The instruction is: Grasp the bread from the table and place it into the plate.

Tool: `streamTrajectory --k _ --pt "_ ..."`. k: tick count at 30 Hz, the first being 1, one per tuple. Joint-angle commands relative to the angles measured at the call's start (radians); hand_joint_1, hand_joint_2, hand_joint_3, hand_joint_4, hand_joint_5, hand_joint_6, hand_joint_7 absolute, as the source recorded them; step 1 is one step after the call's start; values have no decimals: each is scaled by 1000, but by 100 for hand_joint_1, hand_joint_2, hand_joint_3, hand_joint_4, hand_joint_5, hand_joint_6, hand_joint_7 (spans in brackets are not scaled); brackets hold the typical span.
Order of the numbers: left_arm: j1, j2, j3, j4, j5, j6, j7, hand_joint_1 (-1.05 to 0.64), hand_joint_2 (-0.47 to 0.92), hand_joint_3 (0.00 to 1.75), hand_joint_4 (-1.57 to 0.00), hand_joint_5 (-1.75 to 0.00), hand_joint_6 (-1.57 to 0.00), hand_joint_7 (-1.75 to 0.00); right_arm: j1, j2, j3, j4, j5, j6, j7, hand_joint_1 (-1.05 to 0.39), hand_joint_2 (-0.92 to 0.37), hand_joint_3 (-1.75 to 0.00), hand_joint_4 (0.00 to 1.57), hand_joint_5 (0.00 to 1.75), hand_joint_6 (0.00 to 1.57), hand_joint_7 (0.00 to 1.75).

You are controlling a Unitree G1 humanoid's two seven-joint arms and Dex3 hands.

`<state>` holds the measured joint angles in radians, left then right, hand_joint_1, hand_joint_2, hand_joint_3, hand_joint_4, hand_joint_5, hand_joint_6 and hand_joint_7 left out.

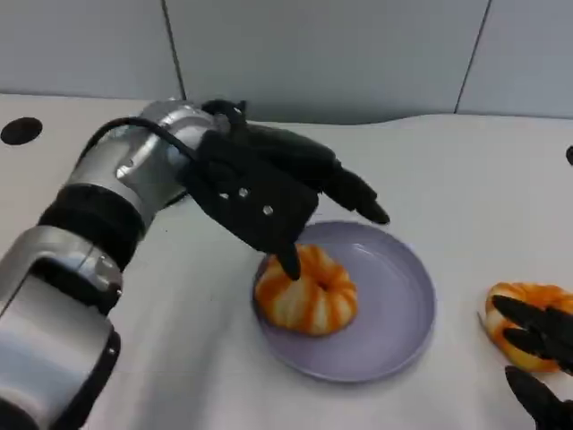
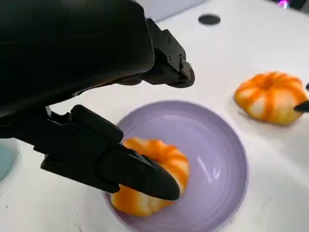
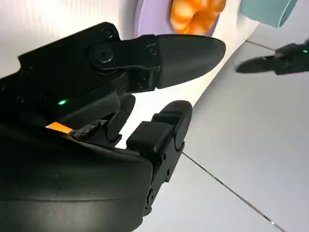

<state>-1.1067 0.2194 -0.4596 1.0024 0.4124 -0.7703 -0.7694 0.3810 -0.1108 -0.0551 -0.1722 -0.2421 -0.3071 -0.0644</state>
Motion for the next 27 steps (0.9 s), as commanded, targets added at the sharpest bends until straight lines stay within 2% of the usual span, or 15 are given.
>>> streamTrajectory --k 1,7,9,13,16,22,25,27 --pt "54 76 96 -21 -131 -44 -28 -67 92 3 -10 -29 -32 -2 2 -3 -9 -2 9 -9 -8 -39 -92 -38 82 17 77 0" --pt "168 127 219 -10 -354 2 -195 -63 92 9 -3 -24 -20 0 5 -6 -10 -5 11 -9 -3 -39 -92 -39 82 15 77 0" --pt "226 144 260 -27 -411 36 -230 -68 92 11 -1 -23 -16 0 5 -6 -11 -4 15 -8 0 -39 -92 -39 82 15 77 0" --pt "312 167 301 -84 -442 83 -219 -73 92 11 -1 -22 -16 -1 3 -9 -12 0 14 -13 0 -39 -92 -39 83 14 77 0" --pt "459 198 361 -167 -482 144 -175 -72 92 11 -1 -22 -15 0 3 -4 -9 -4 21 -4 4 -39 -92 -39 84 14 78 0" --pt "611 215 414 -283 -493 189 -105 -71 92 15 -10 -26 -15 0 3 -4 -6 -4 25 1 7 -39 -92 -39 84 13 78 1" --pt "741 212 458 -375 -489 258 -1 -66 92 10 -27 -56 -32 -4 2 -7 -6 1 19 6 6 -39 -92 -38 86 14 78 1" --pt "815 198 483 -448 -489 327 79 -66 92 11 -30 -94 -48 -6 2 -5 -7 -3 19 20 7 -41 -92 -38 87 13 79 1"
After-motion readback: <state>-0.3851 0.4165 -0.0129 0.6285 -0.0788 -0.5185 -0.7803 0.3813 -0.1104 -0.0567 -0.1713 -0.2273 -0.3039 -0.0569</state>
